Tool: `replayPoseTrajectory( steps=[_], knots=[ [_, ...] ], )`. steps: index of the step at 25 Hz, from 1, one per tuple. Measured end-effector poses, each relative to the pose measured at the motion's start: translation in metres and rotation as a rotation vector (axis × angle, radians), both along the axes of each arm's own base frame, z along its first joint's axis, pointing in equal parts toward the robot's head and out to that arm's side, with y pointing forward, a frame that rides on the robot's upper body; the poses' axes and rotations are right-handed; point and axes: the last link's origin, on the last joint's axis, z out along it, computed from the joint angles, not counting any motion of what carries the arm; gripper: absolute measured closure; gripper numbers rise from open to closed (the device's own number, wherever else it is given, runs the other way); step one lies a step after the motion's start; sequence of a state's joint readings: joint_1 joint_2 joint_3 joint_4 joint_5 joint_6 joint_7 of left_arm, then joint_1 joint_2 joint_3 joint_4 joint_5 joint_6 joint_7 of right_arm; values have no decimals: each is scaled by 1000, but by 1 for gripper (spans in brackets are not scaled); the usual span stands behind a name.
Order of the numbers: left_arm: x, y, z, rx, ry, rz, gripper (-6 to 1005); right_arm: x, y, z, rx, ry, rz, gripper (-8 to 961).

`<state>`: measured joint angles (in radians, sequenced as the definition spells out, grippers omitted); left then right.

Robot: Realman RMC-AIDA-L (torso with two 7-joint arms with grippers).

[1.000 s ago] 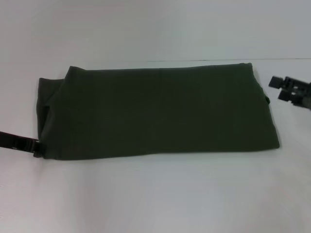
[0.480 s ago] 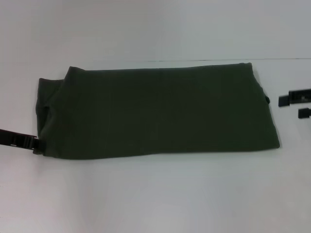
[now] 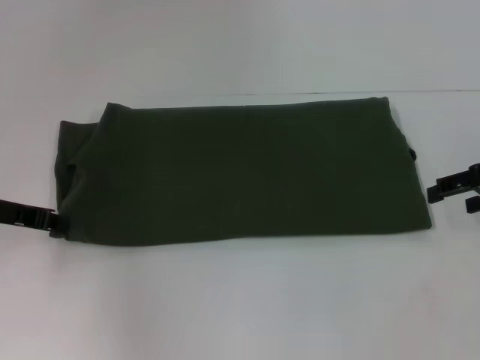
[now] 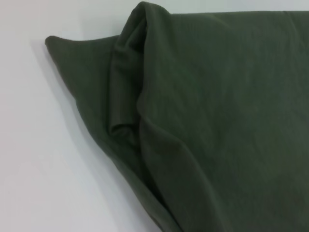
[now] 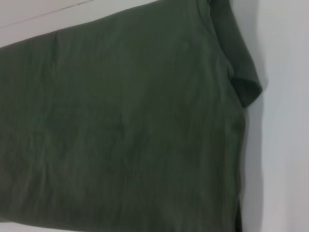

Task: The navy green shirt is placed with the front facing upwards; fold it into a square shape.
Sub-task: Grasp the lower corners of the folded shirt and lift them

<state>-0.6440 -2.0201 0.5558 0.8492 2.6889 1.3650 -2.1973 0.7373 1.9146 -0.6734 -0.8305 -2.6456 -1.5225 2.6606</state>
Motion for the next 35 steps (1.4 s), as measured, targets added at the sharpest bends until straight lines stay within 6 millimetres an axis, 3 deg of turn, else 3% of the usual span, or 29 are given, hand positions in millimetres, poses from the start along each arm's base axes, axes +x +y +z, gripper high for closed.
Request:
replayPoseTrajectory(
  steps=[12, 19, 35],
  knots=[
    [1, 2, 1, 4, 3, -6, 957, 11, 5, -26, 22, 5, -10, 94],
    [2, 2, 2, 4, 4, -7, 957, 5, 7, -38, 23, 18, 9, 107],
    [2, 2, 1, 1, 2, -6, 956, 8, 8, -47, 25, 7, 15, 138]
  ],
)
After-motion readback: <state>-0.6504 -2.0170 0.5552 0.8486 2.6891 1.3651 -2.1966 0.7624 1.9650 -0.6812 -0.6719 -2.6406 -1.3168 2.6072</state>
